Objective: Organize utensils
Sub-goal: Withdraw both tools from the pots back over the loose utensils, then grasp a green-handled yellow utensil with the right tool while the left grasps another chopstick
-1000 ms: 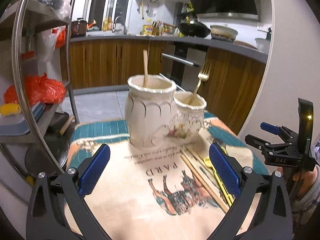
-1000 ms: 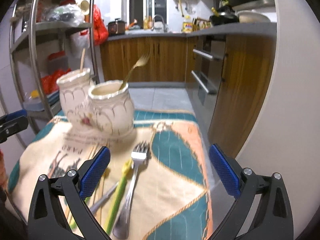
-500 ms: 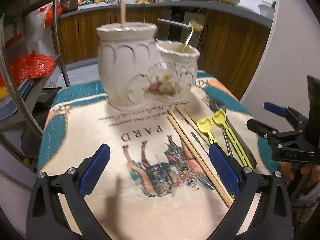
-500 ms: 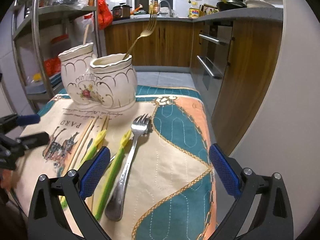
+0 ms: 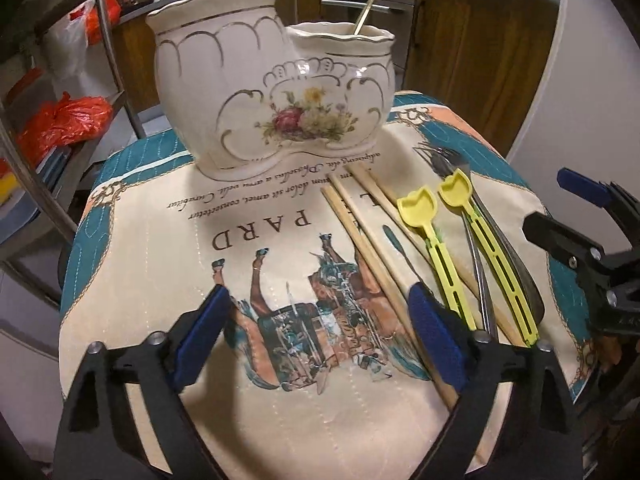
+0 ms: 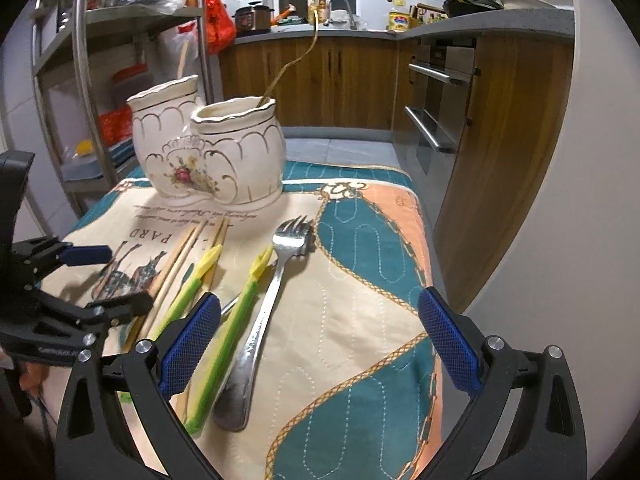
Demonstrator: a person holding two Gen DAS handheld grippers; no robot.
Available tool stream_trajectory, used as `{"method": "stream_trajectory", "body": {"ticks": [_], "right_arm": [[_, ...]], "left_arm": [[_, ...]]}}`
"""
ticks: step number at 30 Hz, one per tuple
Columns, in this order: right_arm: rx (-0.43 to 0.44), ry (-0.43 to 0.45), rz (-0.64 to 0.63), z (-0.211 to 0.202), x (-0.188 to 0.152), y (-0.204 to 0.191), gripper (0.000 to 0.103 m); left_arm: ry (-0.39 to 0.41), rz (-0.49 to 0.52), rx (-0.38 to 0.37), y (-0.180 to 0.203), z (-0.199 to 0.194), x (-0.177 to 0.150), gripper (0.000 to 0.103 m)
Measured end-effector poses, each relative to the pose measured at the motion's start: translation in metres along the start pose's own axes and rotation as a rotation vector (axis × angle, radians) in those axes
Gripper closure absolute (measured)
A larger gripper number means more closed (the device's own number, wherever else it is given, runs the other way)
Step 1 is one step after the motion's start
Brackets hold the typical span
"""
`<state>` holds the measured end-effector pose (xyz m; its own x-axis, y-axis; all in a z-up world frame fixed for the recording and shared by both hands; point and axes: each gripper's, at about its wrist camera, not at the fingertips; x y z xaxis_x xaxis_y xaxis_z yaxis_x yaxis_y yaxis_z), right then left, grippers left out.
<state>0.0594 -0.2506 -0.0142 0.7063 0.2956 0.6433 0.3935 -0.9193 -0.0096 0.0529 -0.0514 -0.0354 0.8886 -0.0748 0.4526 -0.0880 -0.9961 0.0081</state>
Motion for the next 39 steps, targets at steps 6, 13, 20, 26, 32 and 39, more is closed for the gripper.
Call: {"method": "stream_trajectory", "body": {"ticks": [6, 13, 20, 26, 32, 39], "right_arm": [[0.021, -0.008, -0.036, -0.002, -0.001, -0.011, 0.014], [0.078, -0.069, -0.095, 0.002, -0.003, -0.021, 0.057], [0.148, -0.104, -0.114, 0.004, 0.0, -0.036, 0.077], [0.123, -0.146, -0.112, 0.012, 0.004, -0.044, 0.077], [0.093, -0.178, -0.101, 0.018, 0.006, -0.045, 0.077], [0.05, -0.21, -0.121, 0.018, 0.007, -0.053, 0.083]], "left_arm": [[-0.003, 0.018, -0.025, 0.006, -0.002, -0.002, 0.034], [-0.017, 0.075, -0.061, 0.018, -0.004, -0.003, 0.051], [-0.023, 0.11, -0.091, 0.012, -0.005, 0.0, 0.089], [-0.042, 0.164, -0.084, -0.001, -0.01, -0.001, 0.097], [-0.054, 0.156, -0.102, -0.018, -0.015, -0.005, 0.097], [-0.035, 0.163, -0.128, -0.019, -0.021, -0.012, 0.095]]}}
Point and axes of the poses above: each gripper's, at about its wrist camera, not at the fingertips, and z roughly the way its jaws point, y to its right, x to its top, and after that the axes turned 10 degrees about -y, right-handed
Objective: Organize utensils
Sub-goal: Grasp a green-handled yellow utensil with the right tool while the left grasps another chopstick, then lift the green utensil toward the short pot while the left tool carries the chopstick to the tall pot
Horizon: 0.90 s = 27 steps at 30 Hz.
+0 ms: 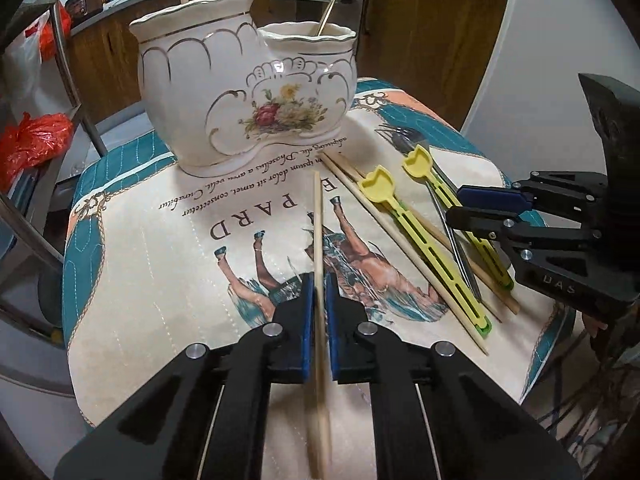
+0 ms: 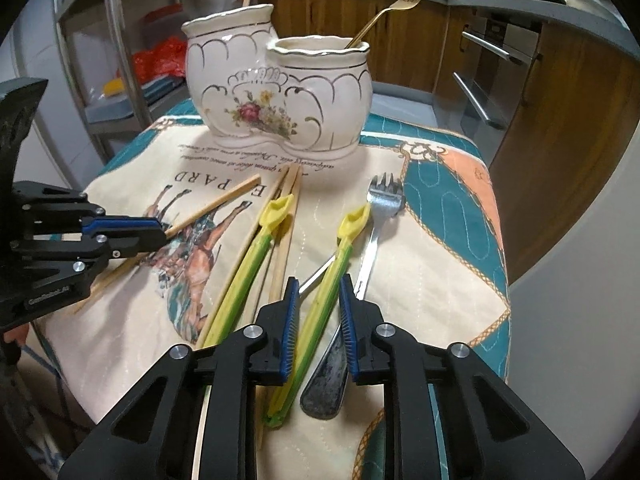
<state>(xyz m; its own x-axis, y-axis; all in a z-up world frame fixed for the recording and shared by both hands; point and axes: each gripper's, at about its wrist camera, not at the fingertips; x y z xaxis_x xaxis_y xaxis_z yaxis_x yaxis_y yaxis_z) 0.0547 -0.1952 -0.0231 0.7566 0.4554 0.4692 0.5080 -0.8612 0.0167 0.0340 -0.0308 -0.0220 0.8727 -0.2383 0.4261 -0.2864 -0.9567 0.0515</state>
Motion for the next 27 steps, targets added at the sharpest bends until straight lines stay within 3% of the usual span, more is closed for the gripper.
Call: {"method": "stream_trajectory", "body": {"ticks": [8, 15, 18, 27], "right_arm": [[0.011, -0.03, 0.051, 0.008, 0.002, 0.005, 0.088], [0.028, 0.028, 0.08, -0.001, -0.003, 0.006, 0.094], [0.026, 0.063, 0.077, -0.01, -0.002, 0.006, 0.094], [0.072, 0.255, 0.079, -0.047, -0.005, 0.013, 0.094]], "left_arm": [[0.003, 0.008, -0.007, 0.002, 0.005, -0.004, 0.094], [0.011, 0.023, 0.004, 0.002, 0.003, -0.003, 0.094], [0.05, 0.026, 0.019, 0.001, -0.004, -0.004, 0.096], [0.232, -0.032, -0.058, -0.023, -0.041, -0.005, 0.096]]}}
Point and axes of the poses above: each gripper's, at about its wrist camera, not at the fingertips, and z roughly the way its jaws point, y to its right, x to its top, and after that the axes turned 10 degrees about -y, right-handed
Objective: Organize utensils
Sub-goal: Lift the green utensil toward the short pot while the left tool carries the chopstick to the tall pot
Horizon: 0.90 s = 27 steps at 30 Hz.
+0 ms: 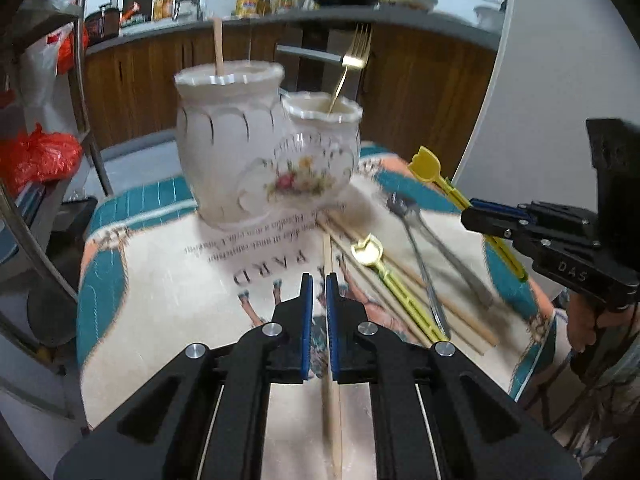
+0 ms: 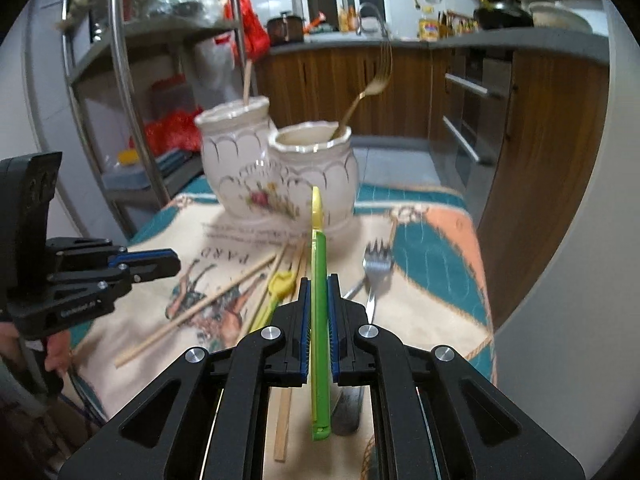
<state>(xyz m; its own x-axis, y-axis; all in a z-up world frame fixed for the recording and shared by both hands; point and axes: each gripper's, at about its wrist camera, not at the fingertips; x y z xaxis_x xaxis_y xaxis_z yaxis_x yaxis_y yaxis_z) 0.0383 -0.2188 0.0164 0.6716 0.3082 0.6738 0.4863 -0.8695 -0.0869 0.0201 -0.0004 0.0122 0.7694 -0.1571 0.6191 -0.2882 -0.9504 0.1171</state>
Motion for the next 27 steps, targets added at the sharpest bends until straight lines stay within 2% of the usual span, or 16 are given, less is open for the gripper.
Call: {"method": "stream_trajectory", "body": {"ticks": [3, 6, 9, 10, 12, 13, 16, 18, 23, 27], "right_arm": [[0.026, 0.039, 0.009, -0.006, 0.004, 0.002, 0.094], [0.029, 0.056, -0.007, -0.008, 0.008, -0.001, 0.094], [0.037, 0.05, -0.007, -0.008, 0.009, 0.0, 0.094], [0.039, 0.048, -0.009, -0.007, 0.009, -0.001, 0.094], [0.042, 0.046, -0.011, -0.005, 0.008, -0.001, 0.094], [0.044, 0.046, -0.009, -0.004, 0.008, -0.001, 0.094], [0.047, 0.042, -0.004, -0.001, 0.007, 0.0, 0.094], [0.049, 0.042, -0.002, -0.001, 0.007, 0.0, 0.094], [0.054, 0.051, 0.0, -0.001, 0.006, 0.001, 0.094], [0.061, 0.062, 0.0, -0.002, 0.009, 0.001, 0.094]], "left_arm": [[0.032, 0.008, -0.009, -0.003, -0.008, 0.003, 0.096], [-0.033, 0.01, -0.04, -0.004, -0.001, 0.008, 0.096], [-0.12, 0.05, -0.004, 0.006, 0.012, 0.007, 0.094], [-0.146, 0.074, 0.008, 0.012, 0.016, 0.006, 0.091], [-0.18, 0.091, 0.027, 0.018, 0.022, 0.001, 0.076], [-0.2, 0.095, 0.033, 0.02, 0.026, -0.001, 0.064], [-0.227, 0.102, 0.056, 0.023, 0.036, -0.004, 0.062], [-0.238, 0.093, 0.067, 0.022, 0.041, -0.006, 0.064], [-0.227, 0.081, 0.076, 0.015, 0.045, -0.005, 0.096], [-0.164, 0.069, 0.068, 0.004, 0.04, -0.001, 0.097]]}}
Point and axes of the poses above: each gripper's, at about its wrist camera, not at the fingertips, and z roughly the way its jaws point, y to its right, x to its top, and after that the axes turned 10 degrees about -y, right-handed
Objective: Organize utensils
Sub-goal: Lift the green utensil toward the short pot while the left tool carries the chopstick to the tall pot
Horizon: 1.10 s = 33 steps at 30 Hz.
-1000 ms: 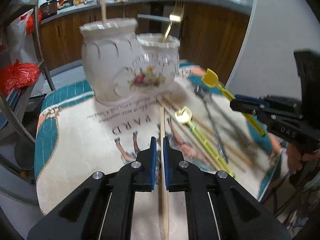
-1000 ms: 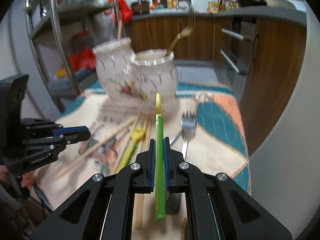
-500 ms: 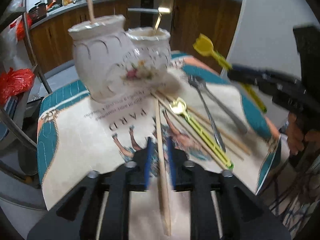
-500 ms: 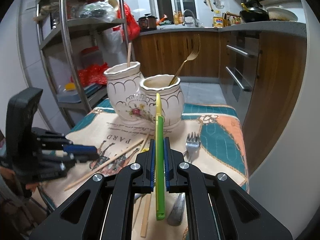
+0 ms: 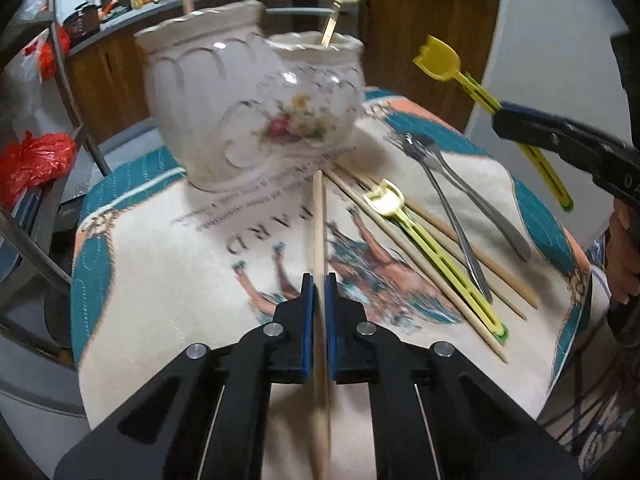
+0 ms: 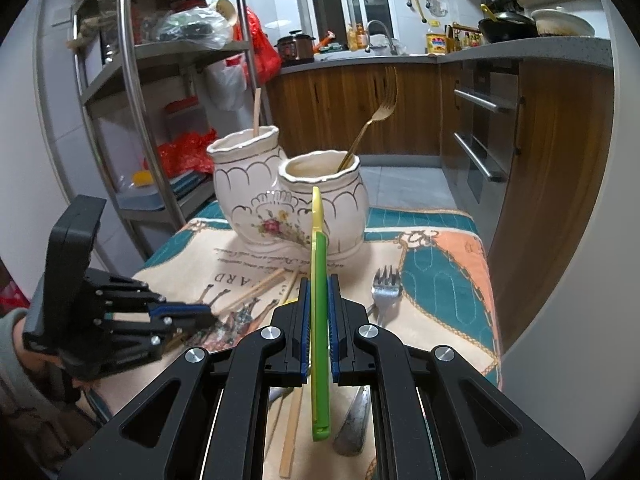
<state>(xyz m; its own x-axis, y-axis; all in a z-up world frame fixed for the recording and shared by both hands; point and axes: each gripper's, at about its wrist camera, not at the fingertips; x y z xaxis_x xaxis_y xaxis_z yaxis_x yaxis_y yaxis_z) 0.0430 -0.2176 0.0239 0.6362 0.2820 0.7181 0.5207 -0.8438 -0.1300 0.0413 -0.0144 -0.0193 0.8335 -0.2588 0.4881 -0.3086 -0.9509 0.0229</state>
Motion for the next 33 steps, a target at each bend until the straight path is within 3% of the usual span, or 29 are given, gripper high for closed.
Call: {"method": "stream_trajectory", "body": {"ticks": [3, 6, 16, 20, 24, 26, 28, 33], "right_arm": [[0.01, 0.019, -0.004, -0.003, 0.005, -0.001, 0.094], [0.022, 0.045, -0.001, -0.006, 0.012, 0.001, 0.094], [0.052, 0.152, 0.015, 0.0, 0.065, 0.002, 0.094], [0.074, 0.205, 0.029, 0.006, 0.089, 0.003, 0.094], [0.104, 0.247, 0.079, 0.02, 0.117, 0.013, 0.094], [0.121, 0.256, 0.106, 0.029, 0.128, 0.018, 0.094], [0.132, 0.272, 0.123, 0.04, 0.136, 0.022, 0.094], [0.171, 0.282, 0.177, 0.065, 0.144, 0.029, 0.094]], "left_arm": [[0.064, -0.037, -0.07, -0.014, -0.016, 0.0, 0.097], [0.163, -0.029, -0.079, -0.02, -0.04, 0.001, 0.097], [0.448, -0.063, -0.042, -0.039, -0.098, 0.042, 0.097], [0.527, -0.133, -0.114, -0.061, -0.101, 0.07, 0.097], [0.584, -0.149, -0.09, -0.075, -0.097, 0.105, 0.097], [0.607, -0.155, -0.113, -0.08, -0.094, 0.117, 0.097], [0.644, -0.182, -0.146, -0.088, -0.089, 0.128, 0.097], [0.694, -0.215, -0.128, -0.096, -0.071, 0.147, 0.097]]}}
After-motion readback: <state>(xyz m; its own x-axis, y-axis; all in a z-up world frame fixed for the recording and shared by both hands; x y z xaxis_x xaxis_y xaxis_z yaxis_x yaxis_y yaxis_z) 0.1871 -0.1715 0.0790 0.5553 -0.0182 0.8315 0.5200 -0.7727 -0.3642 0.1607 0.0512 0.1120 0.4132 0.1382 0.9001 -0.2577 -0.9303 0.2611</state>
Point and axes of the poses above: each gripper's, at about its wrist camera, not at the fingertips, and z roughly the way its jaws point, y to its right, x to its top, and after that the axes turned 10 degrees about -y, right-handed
